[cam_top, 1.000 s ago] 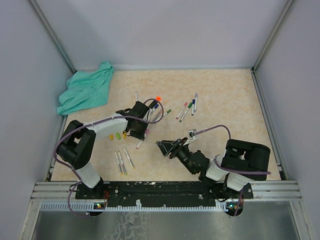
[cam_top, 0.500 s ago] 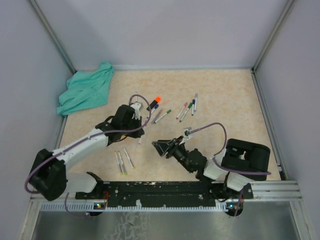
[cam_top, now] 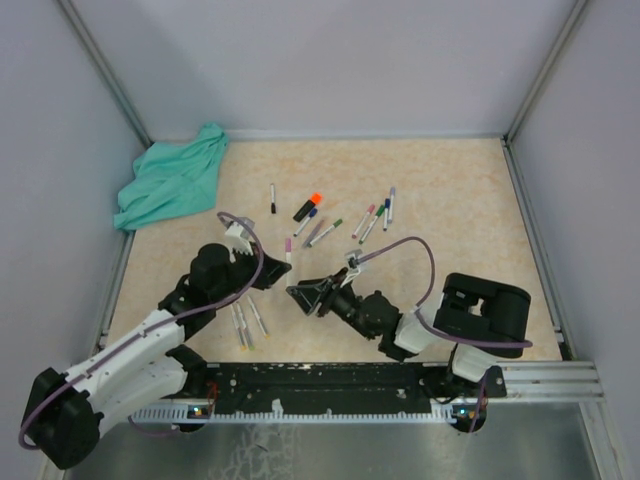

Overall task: Open the pen caps
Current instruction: Pick up the pen from the center of the board.

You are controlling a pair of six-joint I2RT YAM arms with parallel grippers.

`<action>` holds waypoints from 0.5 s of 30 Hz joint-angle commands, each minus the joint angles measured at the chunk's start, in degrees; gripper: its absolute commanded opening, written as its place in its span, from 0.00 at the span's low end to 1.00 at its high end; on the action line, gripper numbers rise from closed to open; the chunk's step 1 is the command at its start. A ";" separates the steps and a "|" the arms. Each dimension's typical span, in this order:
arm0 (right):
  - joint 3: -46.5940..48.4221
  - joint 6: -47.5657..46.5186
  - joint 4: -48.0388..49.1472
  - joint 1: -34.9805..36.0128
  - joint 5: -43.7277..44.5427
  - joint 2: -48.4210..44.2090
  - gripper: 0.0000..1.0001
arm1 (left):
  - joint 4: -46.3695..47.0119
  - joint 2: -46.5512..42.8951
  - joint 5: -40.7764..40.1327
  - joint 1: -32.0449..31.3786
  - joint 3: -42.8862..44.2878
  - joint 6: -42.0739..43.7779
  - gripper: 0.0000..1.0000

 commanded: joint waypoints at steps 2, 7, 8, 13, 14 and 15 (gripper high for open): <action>3.80 -1.91 -2.73 0.24 -0.98 0.56 0.51 | 8.14 -3.71 4.15 0.26 -3.02 -4.44 0.00; 4.48 -1.38 -4.83 0.30 0.00 0.35 0.51 | 8.78 -4.92 6.27 0.22 -4.15 -4.61 0.00; 4.55 -1.29 -4.85 0.27 0.20 0.32 0.51 | 8.86 -4.93 6.69 0.26 -4.50 -4.61 0.00; 5.51 -1.07 -9.13 0.25 0.73 -0.15 0.50 | 9.75 -5.13 9.29 0.21 -5.25 -4.61 0.00; 5.60 -0.98 -9.30 0.29 0.81 -0.14 0.50 | 10.08 -5.13 9.87 0.25 -5.40 -4.65 0.00; 5.56 -0.93 -9.34 0.24 0.80 -0.16 0.50 | 10.36 -5.08 10.37 0.26 -5.56 -4.61 0.00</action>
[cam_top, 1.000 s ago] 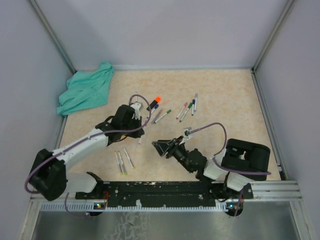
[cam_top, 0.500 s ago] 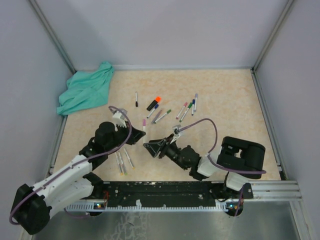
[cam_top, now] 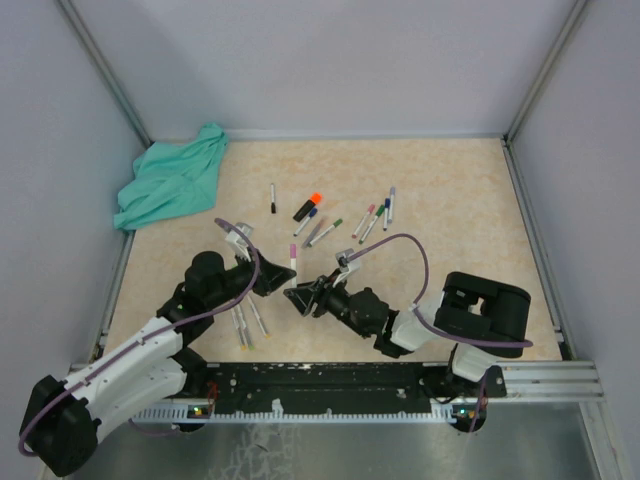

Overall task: Open the pen caps
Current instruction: Pick up the pen from the center of the board.

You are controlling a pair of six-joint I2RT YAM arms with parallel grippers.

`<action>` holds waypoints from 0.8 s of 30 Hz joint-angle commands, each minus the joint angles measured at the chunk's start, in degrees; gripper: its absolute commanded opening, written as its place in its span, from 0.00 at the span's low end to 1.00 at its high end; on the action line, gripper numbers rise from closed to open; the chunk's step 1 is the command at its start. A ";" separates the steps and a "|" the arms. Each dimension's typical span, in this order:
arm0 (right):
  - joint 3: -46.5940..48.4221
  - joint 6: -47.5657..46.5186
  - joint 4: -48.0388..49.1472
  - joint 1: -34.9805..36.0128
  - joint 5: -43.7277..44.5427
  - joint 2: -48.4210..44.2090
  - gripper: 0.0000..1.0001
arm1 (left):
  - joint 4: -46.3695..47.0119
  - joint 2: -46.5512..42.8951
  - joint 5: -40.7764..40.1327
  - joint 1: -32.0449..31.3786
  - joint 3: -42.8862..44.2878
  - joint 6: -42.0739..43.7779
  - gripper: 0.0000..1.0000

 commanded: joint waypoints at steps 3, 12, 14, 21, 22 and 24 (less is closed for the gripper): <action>2.43 -0.58 -0.16 0.27 1.53 -0.23 0.44 | 4.24 -0.26 4.88 0.24 -1.02 -0.33 0.00; 2.33 -0.53 -0.15 0.22 1.70 -0.43 0.26 | 5.22 1.07 6.82 0.20 -1.37 -0.21 0.00; 2.06 -0.58 0.38 0.20 1.70 -0.40 0.18 | 5.37 1.08 6.99 0.24 -1.50 -0.15 0.05; 0.69 -0.71 3.74 0.18 0.75 -0.21 0.00 | 5.37 0.53 6.25 0.24 -0.60 -0.95 0.54; 0.49 -0.90 4.60 0.20 0.41 -0.11 0.00 | 5.16 0.21 5.99 0.32 -0.10 -1.28 0.58; 0.13 -1.38 6.36 0.22 -0.38 0.04 0.00 | 3.53 -0.14 5.09 0.43 1.59 -1.50 0.63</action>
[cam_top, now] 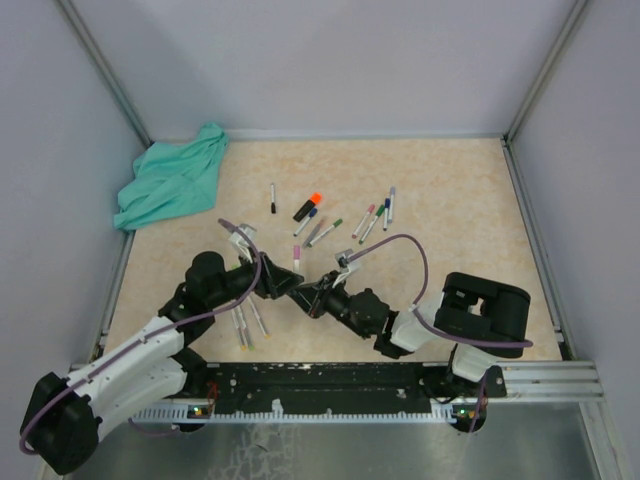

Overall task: Open the pen caps
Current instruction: Pick up the pen from the center of the board, then open the pen cap from the pen.

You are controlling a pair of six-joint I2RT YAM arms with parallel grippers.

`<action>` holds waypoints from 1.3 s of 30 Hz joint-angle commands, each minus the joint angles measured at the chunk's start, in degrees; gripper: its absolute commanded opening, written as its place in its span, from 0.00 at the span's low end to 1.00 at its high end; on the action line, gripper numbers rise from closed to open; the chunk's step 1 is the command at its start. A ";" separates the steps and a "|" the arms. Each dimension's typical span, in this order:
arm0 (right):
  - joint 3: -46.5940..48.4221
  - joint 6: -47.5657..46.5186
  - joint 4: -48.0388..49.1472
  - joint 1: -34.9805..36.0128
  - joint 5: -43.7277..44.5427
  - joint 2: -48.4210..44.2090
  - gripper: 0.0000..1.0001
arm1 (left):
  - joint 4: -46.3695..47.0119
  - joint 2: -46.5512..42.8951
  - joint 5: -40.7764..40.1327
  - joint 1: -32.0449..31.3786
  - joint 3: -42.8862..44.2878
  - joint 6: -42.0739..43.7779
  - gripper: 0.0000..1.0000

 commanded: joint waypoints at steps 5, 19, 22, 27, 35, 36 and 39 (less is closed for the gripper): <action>-0.27 -2.72 7.86 -0.11 -1.91 0.34 0.00 | -6.68 -0.61 -3.49 0.80 9.01 0.63 0.67; -0.97 -3.88 11.30 -0.11 -3.93 0.78 0.00 | -12.01 6.44 -2.92 2.04 17.74 2.50 0.51; -0.80 -3.98 11.26 -0.06 -4.31 0.85 0.00 | -12.19 6.90 -2.59 2.12 18.40 3.08 0.51; -0.81 -4.14 11.53 -0.11 -4.71 0.97 0.00 | -13.00 7.44 -2.19 2.35 19.50 4.41 0.48; -0.79 -4.19 11.78 -0.09 -4.79 1.13 0.00 | -13.31 8.33 0.90 2.57 20.04 5.93 0.21; -0.84 -4.20 11.79 -0.11 -4.75 1.18 0.00 | -13.39 8.41 1.29 2.57 20.01 6.11 0.18; -0.94 -4.20 12.01 -0.16 -4.71 1.13 0.00 | -13.66 8.53 2.38 2.66 19.82 6.47 0.18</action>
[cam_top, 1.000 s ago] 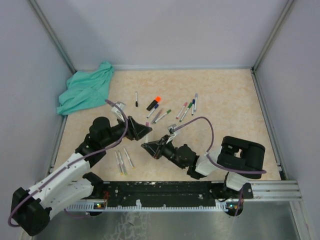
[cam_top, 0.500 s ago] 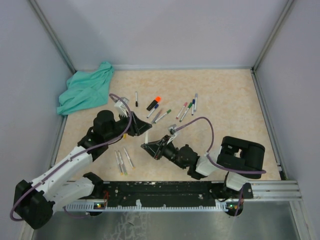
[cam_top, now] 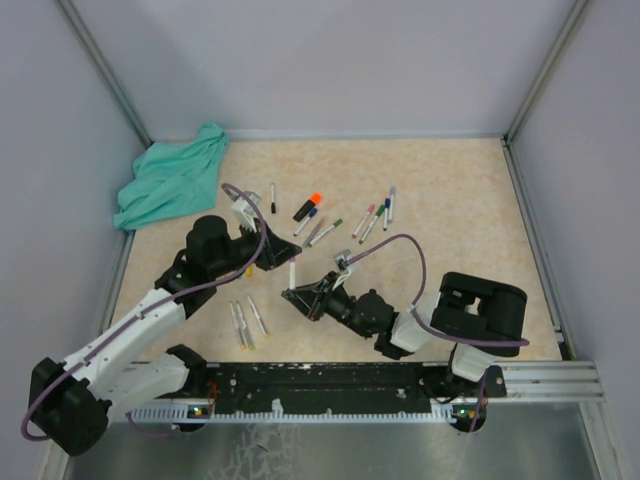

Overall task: Open the pen caps
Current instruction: Open the pen cap from the pen.

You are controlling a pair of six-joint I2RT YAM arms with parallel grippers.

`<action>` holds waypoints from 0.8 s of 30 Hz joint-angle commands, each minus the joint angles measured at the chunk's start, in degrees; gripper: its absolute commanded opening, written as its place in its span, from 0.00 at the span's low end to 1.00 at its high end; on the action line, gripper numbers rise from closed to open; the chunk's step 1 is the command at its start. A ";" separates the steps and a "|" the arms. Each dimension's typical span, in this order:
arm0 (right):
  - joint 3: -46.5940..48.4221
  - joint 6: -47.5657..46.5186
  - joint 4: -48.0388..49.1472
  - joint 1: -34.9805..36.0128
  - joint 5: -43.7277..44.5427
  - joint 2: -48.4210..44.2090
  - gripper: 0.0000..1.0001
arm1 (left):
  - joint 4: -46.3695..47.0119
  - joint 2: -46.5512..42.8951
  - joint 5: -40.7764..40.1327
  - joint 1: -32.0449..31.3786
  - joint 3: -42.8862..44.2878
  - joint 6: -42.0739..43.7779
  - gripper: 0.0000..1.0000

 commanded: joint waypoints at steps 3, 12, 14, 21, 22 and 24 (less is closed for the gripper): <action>-0.46 -1.61 5.18 -0.24 0.59 0.05 0.00 | -1.22 0.13 3.57 0.32 1.05 1.54 0.28; -0.34 -1.54 5.28 -0.24 0.43 0.11 0.00 | -0.82 -0.01 4.82 0.53 0.40 1.70 0.22; -0.34 -1.55 5.28 -0.28 0.44 0.12 0.00 | -0.72 0.00 4.82 0.55 0.61 1.85 0.14; -1.59 -1.34 8.12 -0.27 0.92 0.40 0.25 | 1.94 -0.92 7.07 0.72 -1.38 1.71 0.00; -1.98 -1.28 9.22 -0.24 1.10 0.50 0.29 | 3.10 -1.38 8.25 0.72 -2.29 1.35 0.00; -2.62 -1.25 11.43 -0.24 1.31 0.74 0.36 | 5.68 -2.36 10.04 0.71 -4.19 0.71 0.00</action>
